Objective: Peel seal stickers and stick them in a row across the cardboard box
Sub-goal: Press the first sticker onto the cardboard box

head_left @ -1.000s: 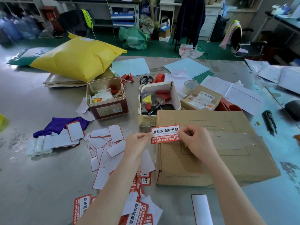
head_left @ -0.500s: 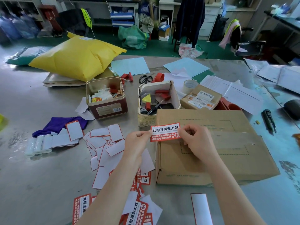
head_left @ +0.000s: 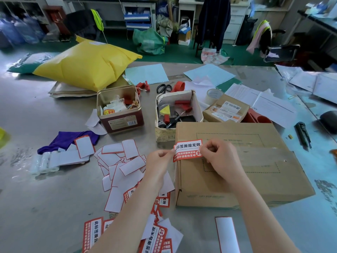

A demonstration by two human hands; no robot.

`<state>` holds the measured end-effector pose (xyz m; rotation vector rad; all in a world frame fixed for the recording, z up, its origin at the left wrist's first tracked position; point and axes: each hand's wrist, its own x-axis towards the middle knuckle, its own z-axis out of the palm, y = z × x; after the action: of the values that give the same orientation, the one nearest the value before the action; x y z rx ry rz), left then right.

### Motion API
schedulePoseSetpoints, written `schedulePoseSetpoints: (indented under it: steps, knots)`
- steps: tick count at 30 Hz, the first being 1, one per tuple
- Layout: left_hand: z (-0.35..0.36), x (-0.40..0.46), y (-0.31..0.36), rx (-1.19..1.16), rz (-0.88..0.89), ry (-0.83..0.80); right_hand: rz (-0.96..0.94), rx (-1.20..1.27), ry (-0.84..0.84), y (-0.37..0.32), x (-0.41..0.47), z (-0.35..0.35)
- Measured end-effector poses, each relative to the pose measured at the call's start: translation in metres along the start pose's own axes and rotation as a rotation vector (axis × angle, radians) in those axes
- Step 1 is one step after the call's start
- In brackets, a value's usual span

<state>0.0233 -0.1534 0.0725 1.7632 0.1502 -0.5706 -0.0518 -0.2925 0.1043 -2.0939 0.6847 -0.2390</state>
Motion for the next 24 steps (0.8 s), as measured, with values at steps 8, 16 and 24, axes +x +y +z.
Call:
schedulePoseSetpoints:
  steps: [8, 16, 24]
  knots:
    - [-0.002, 0.007, -0.019, 0.363, 0.161, 0.042, -0.001, -0.032, -0.016, -0.002, 0.001, -0.003]
    - [-0.006, -0.01, -0.012, 0.258, 0.542, -0.092, -0.008, -0.027, -0.018, 0.0, 0.001, -0.001]
    - [-0.014, -0.015, -0.002, 0.297, 0.498, -0.095, 0.003, 0.0, -0.012, 0.005, 0.001, 0.002]
